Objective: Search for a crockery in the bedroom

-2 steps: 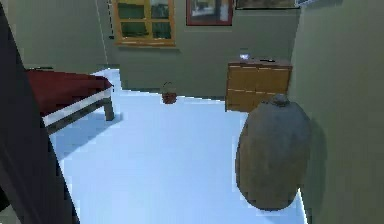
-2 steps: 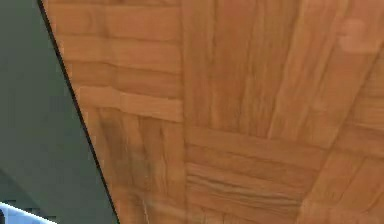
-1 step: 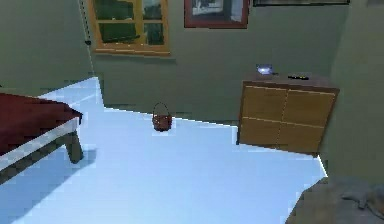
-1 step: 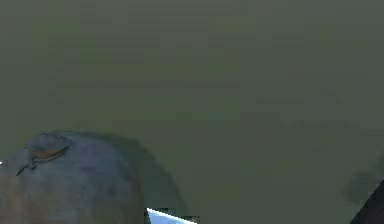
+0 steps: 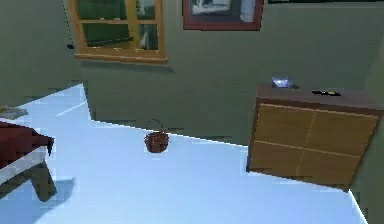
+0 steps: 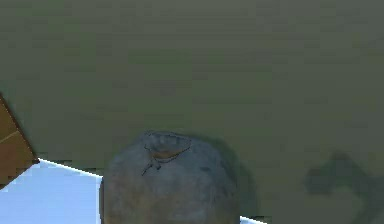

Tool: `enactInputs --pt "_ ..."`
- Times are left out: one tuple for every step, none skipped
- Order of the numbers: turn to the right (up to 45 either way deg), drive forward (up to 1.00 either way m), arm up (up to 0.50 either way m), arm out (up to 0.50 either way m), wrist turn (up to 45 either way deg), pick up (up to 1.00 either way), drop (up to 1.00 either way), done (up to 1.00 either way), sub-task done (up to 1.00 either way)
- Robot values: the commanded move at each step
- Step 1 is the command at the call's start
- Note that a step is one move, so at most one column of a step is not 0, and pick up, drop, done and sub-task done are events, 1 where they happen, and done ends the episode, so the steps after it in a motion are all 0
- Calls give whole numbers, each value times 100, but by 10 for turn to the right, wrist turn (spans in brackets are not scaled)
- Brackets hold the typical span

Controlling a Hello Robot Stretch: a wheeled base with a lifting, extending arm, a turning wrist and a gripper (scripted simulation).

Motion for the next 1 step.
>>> enactInputs --pt "150 0 0 0 0 0 0 0 0"
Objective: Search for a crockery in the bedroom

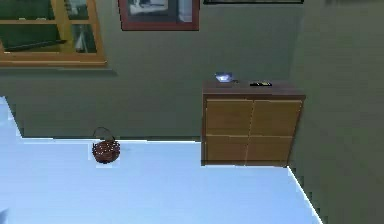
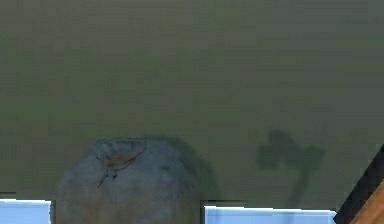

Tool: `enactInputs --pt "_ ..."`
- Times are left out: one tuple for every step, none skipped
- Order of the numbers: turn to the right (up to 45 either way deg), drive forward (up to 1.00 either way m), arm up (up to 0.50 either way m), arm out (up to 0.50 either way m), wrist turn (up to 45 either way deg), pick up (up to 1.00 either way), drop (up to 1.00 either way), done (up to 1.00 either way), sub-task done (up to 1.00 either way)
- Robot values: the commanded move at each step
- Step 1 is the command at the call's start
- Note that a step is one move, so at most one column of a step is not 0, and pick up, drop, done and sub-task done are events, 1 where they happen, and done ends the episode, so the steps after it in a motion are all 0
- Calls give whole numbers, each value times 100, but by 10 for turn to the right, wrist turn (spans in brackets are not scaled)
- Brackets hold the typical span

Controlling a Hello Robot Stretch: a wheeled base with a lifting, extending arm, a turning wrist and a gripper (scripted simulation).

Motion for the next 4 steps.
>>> enactInputs --pt "0 60 0 0 0 0 0 0 0" --pt "180 0 0 0 0 0 0 0 0" --pt "0 65 0 0 0 0 0 0 0" --pt "0 0 0 0 0 0 0 100 0"
